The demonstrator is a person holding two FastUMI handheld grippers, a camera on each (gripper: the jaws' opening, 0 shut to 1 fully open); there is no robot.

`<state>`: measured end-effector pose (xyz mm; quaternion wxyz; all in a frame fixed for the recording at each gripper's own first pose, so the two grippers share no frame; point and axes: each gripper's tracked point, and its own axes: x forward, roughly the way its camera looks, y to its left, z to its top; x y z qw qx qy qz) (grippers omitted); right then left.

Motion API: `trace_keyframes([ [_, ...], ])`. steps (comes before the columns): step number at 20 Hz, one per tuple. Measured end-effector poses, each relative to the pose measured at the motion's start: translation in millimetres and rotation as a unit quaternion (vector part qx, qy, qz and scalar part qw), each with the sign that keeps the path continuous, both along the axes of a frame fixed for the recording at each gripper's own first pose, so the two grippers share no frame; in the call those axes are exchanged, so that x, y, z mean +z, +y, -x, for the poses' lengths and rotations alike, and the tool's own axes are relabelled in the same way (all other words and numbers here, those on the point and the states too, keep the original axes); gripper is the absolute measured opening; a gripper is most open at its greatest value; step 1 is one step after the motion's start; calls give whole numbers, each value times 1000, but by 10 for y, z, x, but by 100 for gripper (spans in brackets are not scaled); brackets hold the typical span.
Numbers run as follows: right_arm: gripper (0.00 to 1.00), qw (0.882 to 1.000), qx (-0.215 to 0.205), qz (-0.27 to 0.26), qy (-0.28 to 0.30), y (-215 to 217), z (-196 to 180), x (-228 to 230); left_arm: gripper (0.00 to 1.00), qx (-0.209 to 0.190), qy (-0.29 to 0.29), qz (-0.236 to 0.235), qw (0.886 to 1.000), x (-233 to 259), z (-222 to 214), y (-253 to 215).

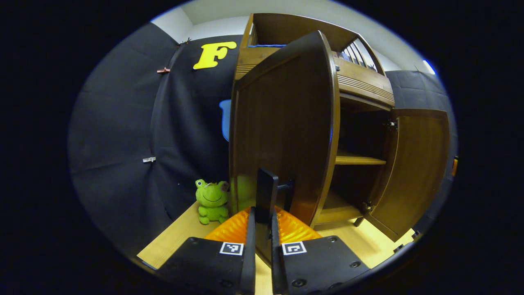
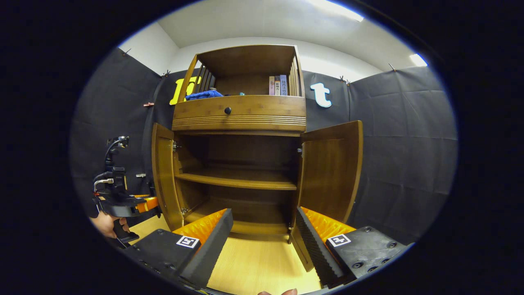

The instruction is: Open the right door of the double-door shoe cabinet with the right hand, and open the left door with the left hand.

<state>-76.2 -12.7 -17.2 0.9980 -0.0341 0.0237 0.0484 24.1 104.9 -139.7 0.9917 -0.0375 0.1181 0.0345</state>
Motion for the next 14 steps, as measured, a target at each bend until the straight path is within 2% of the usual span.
trace_keyframes([
  [10,98,1000,15,-2,4,252,-10,-91,14,2,-8,-24,1000,-62,255,576],
  [14,98,1000,17,-18,1,296,-21,-80,13,19,-10,-27,999,-52,317,889],
])
